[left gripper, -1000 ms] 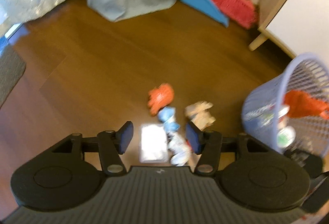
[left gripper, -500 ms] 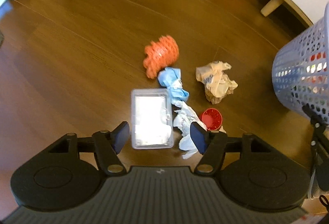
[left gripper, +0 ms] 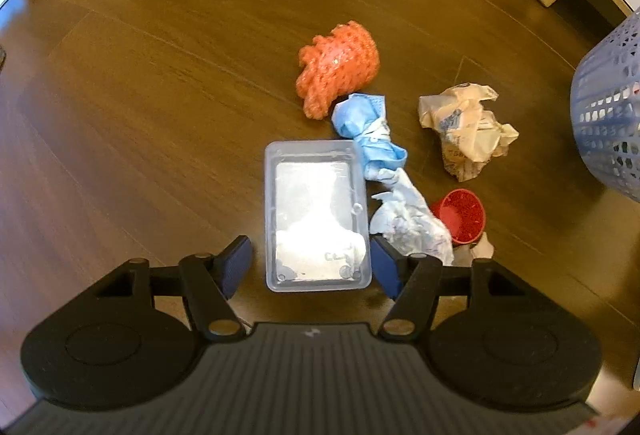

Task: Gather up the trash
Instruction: 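Grasp the clear plastic box with the left gripper, then carry the clear box over the basket and release it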

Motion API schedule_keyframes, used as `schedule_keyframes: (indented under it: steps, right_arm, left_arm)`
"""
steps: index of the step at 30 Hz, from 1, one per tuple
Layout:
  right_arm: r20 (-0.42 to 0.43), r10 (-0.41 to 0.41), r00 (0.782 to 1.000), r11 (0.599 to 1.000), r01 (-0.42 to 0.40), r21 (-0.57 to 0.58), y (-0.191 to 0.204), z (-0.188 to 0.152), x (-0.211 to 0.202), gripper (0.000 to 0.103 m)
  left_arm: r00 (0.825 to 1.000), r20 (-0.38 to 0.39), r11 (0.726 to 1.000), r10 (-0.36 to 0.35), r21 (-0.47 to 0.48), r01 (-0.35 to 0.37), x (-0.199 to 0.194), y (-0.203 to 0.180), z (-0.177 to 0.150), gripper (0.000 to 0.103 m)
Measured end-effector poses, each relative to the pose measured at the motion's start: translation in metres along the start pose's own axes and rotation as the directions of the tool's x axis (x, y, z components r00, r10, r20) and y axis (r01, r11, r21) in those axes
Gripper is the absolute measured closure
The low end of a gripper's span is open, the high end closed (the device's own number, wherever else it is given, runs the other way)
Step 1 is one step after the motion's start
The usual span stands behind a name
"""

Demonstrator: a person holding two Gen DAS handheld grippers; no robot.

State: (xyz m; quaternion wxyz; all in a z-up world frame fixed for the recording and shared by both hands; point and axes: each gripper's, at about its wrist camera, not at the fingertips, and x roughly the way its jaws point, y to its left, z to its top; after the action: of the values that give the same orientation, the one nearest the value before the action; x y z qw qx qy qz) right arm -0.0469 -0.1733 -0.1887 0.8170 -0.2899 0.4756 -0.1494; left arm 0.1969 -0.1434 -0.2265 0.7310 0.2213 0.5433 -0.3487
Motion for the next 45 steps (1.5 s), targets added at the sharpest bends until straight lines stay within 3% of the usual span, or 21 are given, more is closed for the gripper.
schedule_keyframes:
  steps: [5,10,20,32,36,41,45]
  right_arm:
    - [0.000,0.005,1.000,1.000,-0.005,-0.011,0.003,0.000,0.001,0.103]
    - [0.001,0.009,1.000,1.000,-0.009,-0.017,0.004,0.000,0.002,0.103]
    - [-0.011,0.020,1.000,1.000,-0.020,-0.014,0.001,0.000,0.001,0.103]
    - [-0.018,0.051,0.999,0.998,-0.051,-0.021,0.004,-0.001,-0.008,0.103]
    - [-0.011,0.062,0.998,0.998,-0.062,-0.030,0.008,0.001,-0.013,0.103]
    - [0.007,0.072,0.997,0.997,-0.072,-0.039,0.011,0.005,-0.017,0.103]
    - [0.012,0.075,0.997,0.997,-0.074,-0.038,0.012,0.006,-0.018,0.103]
  left_arm:
    - [1.000,-0.014,1.000,-0.002,0.005,0.002,0.002,0.001,0.000,0.050]
    - [0.999,-0.039,0.999,0.003,0.040,-0.002,-0.006,-0.001,0.003,0.052]
    - [0.996,-0.080,0.986,0.026,0.163,-0.013,-0.061,-0.012,0.022,0.052]
    - [0.999,-0.014,0.981,0.036,0.191,-0.033,-0.183,-0.030,0.052,0.052]
    - [1.000,0.014,0.985,0.007,0.172,-0.009,-0.212,-0.041,0.050,0.052]
    - [0.997,0.058,0.992,-0.055,0.114,0.048,-0.229,-0.050,0.051,0.052]
    - [0.993,0.073,0.988,-0.093,0.132,0.083,-0.231,-0.067,0.054,0.052]
